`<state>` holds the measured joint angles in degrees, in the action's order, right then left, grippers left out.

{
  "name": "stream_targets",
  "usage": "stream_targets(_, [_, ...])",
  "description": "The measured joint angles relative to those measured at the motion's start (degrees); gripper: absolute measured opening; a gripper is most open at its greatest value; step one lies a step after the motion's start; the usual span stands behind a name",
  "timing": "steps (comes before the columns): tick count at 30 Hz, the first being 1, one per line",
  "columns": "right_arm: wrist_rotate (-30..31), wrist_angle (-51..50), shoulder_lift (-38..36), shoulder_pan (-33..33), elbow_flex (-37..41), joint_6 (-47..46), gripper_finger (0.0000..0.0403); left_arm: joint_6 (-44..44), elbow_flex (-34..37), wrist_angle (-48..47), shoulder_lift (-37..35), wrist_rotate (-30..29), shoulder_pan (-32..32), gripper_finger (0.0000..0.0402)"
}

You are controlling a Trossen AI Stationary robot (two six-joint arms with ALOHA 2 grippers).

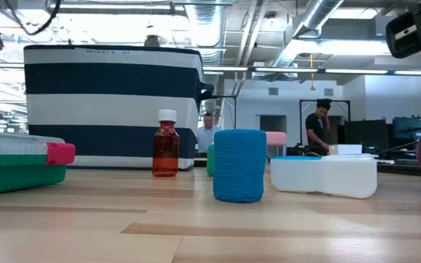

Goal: Pick & place medical supplies in basket/bin
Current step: Put the pink container into the blue bin

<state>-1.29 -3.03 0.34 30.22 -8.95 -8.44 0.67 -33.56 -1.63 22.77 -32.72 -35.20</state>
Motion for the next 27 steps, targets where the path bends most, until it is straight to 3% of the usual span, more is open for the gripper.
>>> stream_targets(7, [-0.2,0.0,0.0,0.0,0.0,-3.1,0.0182,6.2,-5.1,1.3,10.5,11.8,0.0,0.0])
stream_targets(13, [-0.1,0.0,0.0,0.0,0.0,-2.2,0.0182,10.7,-5.2,1.2,16.7,11.2,0.0,0.0])
stream_targets(20, [0.0,0.9,0.0,0.0,0.0,1.2,0.0182,13.2,-5.2,0.0,25.0,5.2,0.0,0.0])
stream_targets(27, [1.7,4.0,0.0,0.0,0.0,1.4,0.0182,8.5,-5.2,-0.3,32.9,6.5,0.0,0.0])
